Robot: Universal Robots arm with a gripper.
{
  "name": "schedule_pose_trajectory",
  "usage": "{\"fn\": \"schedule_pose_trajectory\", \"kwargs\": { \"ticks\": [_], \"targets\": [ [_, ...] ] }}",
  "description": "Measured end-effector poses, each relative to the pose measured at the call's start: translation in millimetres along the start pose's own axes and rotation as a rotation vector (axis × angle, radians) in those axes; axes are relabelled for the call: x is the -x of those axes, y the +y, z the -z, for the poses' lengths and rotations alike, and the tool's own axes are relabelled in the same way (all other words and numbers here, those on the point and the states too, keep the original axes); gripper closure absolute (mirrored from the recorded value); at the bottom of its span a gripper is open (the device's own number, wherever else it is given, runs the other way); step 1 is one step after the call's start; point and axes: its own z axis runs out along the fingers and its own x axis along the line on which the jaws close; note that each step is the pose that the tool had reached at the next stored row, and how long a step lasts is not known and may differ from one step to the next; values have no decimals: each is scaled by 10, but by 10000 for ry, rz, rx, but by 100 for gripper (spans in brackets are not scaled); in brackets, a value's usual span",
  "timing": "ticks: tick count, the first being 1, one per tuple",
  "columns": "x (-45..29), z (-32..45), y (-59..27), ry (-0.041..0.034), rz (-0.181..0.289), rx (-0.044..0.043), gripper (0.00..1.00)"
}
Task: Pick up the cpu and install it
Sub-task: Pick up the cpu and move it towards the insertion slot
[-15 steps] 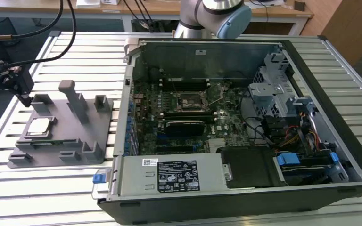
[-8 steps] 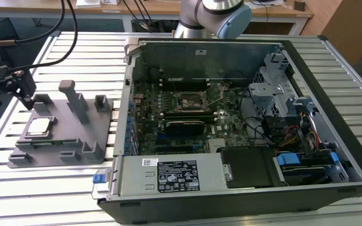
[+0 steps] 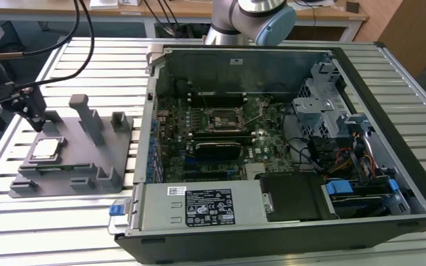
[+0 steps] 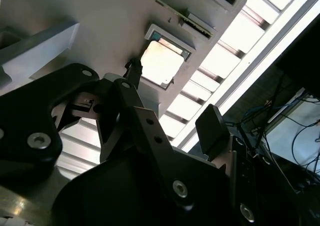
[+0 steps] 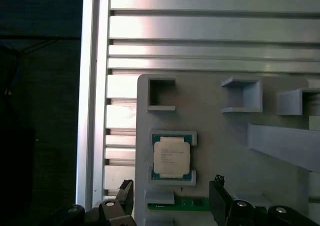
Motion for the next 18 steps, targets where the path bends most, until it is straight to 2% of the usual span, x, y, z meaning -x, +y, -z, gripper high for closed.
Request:
{"fn": "schedule_pose_trajectory", "kwargs": {
  "ticks": [18],
  "targets": [
    [7,-243,-10,0,1,0,30]
  ]
}}
